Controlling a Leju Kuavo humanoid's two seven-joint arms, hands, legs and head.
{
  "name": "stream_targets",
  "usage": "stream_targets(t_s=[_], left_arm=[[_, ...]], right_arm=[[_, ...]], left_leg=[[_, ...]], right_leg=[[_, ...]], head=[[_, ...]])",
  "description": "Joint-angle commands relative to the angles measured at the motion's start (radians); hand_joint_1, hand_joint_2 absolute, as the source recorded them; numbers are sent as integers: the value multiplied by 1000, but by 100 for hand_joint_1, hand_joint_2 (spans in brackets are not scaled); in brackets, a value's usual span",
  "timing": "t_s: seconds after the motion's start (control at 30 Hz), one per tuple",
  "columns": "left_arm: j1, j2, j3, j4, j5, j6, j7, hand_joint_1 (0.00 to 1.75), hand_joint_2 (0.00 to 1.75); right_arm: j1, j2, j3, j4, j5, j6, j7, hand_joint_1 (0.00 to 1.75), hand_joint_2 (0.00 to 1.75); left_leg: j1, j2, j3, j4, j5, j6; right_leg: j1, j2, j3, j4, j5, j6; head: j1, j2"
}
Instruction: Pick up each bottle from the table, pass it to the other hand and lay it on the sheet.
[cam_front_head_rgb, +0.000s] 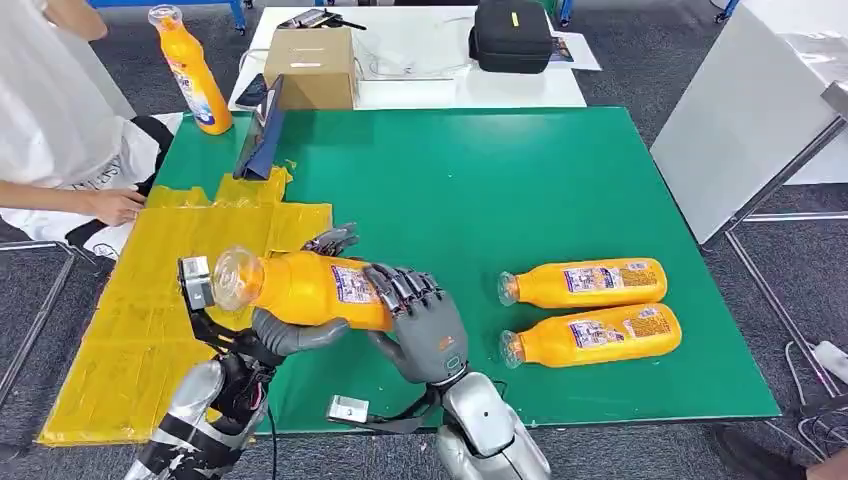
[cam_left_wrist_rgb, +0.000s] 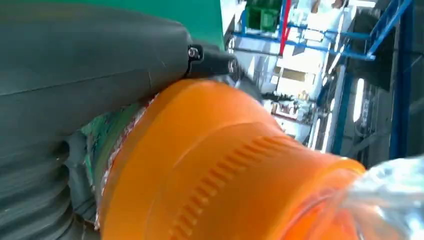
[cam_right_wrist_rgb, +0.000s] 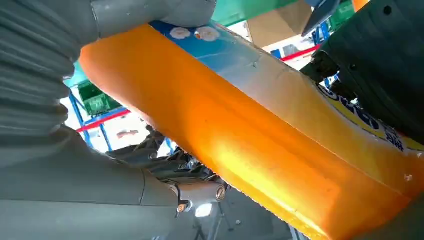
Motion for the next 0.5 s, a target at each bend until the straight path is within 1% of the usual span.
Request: stream_targets(t_s=[0.03, 0.1, 0.13, 0.17, 0.23, 0.27, 0.3, 0.37, 0.4, 0.43, 0.47, 0.5], left_arm=[[-54, -20, -18, 53, 1, 18, 0, 175, 175], [-54, -21, -17, 51, 1, 20, -1, 175, 175], [-53, -22, -17, 50, -3, 24, -3, 175, 175], [-52, -24, -17, 48, -7, 28, -5, 175, 175], [-50, -27, -19, 47, -15, 38, -7, 175, 175], [-48, -33, -18, 46, -23, 52, -11, 175, 175], [-48, -33, -18, 46, -23, 52, -11, 175, 175], [-48, -33, -18, 46, -23, 52, -11, 175, 175], [-47, -34, -18, 45, -24, 53, -11, 175, 175], [-46, -34, -18, 44, -25, 55, -12, 175, 175], [-44, -35, -18, 42, -26, 58, -14, 175, 175], [-43, -35, -18, 40, -30, 62, -17, 175, 175]], right_arm=[[-9, -24, 60, 72, 11, 0, -15, 175, 175], [-9, -24, 58, 71, 10, 0, -16, 175, 175], [-8, -23, 57, 71, 10, 0, -17, 175, 175], [-9, -23, 56, 71, 9, 0, -18, 175, 175], [-7, -21, 51, 68, 8, 0, -20, 175, 175], [-3, -19, 45, 62, 7, 0, -22, 175, 175], [-3, -19, 45, 62, 7, 0, -22, 175, 175], [-3, -19, 45, 62, 7, 0, -22, 175, 175], [-2, -18, 43, 61, 5, 0, -24, 175, 175], [1, -16, 38, 58, 0, 0, -29, 175, 175], [4, -12, 29, 54, -12, 0, -39, 175, 175], [10, -5, 14, 51, -35, 0, -62, 175, 175]], left_leg=[[0, -1, 3, -1, 0, 1], [1, -1, 3, -1, 0, 1], [1, -2, 6, -2, -1, 1], [0, -2, 3, -1, -1, 1], [1, -1, 7, -2, -1, 1], [0, -2, 4, -1, -1, 1], [1, -2, 5, -2, -1, 1], [0, -1, 2, -1, 0, 0], [1, -2, 4, -1, -1, 1], [1, -1, 2, -1, 0, 0], [1, -2, 6, -2, -1, 1], [0, -2, 2, -1, 0, 0]], right_leg=[[1, -2, 4, -1, -1, -1], [1, -2, 4, -2, -1, -1], [1, -3, 7, -3, -1, -2], [1, -2, 4, -2, -1, -1], [1, -3, 8, -3, -2, -2], [1, -3, 5, -2, -1, -2], [1, -3, 6, -2, -1, -2], [1, -2, 3, -1, -1, -1], [1, -3, 6, -2, -1, -2], [1, -2, 3, -1, -1, -1], [1, -3, 7, -2, -2, -2], [1, -2, 3, -1, -1, -1]], head=[[0, 0], [0, 0], [0, 0], [0, 0], [0, 0], [0, 0], [0, 0], [0, 0], [0, 0], [0, 0], [0, 0], [0, 0]])
